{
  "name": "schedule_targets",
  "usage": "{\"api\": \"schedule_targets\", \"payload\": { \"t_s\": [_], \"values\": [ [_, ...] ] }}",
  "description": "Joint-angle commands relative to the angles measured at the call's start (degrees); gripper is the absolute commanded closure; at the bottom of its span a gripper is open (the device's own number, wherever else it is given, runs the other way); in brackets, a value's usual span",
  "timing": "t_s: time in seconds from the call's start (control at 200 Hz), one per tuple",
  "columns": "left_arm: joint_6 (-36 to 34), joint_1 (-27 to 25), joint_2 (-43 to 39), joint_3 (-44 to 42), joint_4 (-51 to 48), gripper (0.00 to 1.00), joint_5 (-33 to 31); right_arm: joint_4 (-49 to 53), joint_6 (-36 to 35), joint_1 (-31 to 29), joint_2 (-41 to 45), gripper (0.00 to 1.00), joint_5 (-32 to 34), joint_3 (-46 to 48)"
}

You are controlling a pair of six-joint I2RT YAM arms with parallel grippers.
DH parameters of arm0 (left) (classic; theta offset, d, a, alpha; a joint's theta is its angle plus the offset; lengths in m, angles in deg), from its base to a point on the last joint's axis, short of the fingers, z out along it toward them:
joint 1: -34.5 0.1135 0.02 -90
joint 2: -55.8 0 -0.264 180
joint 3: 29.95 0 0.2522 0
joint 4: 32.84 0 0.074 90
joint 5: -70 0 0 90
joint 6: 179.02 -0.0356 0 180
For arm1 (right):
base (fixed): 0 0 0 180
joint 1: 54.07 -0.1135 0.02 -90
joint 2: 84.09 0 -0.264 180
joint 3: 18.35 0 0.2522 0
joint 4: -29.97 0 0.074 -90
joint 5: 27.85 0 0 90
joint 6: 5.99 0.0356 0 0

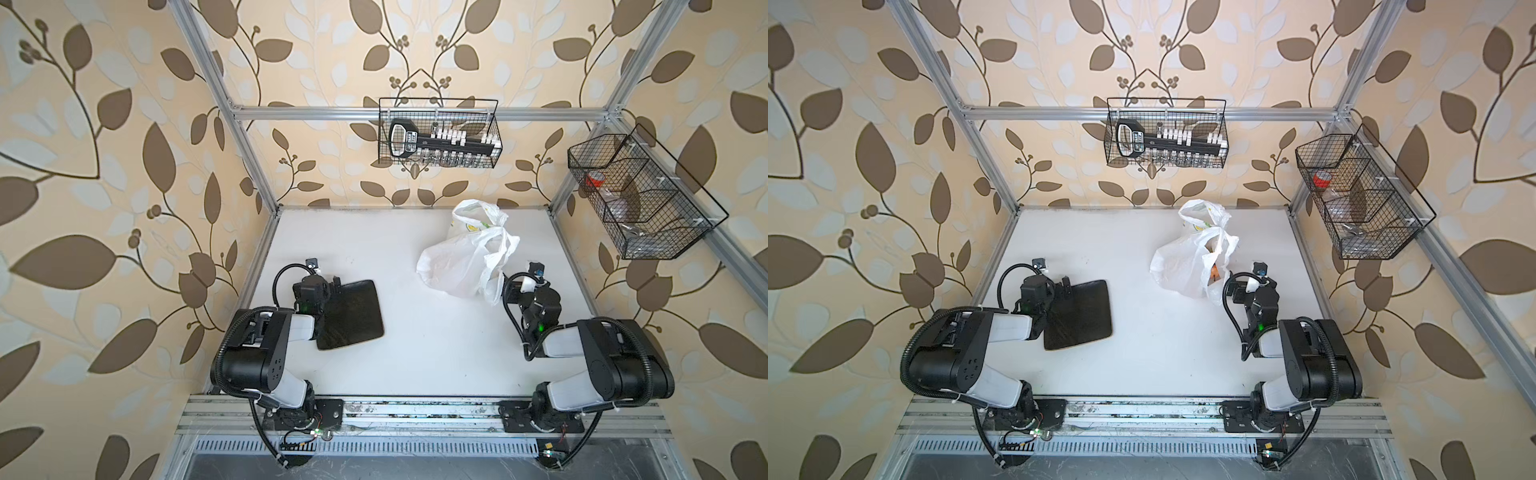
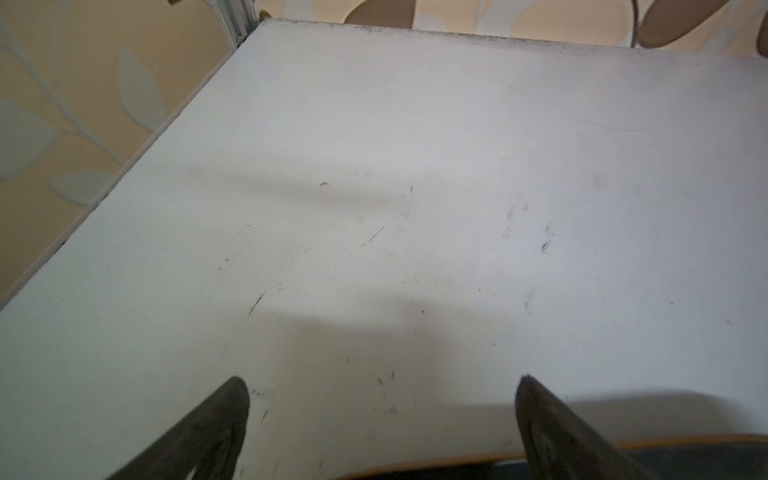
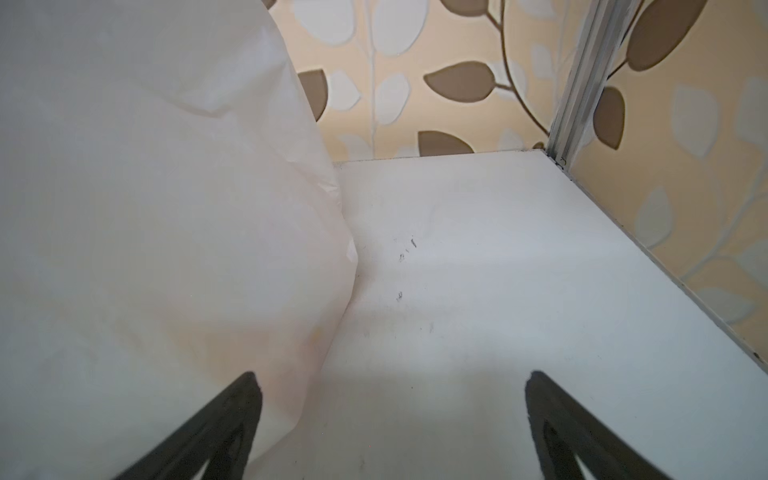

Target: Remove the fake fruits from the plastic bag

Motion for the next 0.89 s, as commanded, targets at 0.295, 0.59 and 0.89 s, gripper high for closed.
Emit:
{"api": "schedule_targets", "payload": {
  "t_s": [0.295,0.59,0.89],
  "values": [
    [-0.8,0.1,-1.6,0.0,2.1,0.01,1.3,-0.5,-0.4,0.6,-0.2,0.01,-2.2,-0.7],
    [-0.7,0.1,-1.5,0.0,2.1,0.01,1.4,-0.5,-0.3,0.6,-0.3,0.01,-2.3,-0.8],
    [-2.1,0.1,-7.3,1.6,-4.5,0.01,4.2,3.5,2.1,0.9,5.2,0.01,3.3,-0.6]
  ]
}}
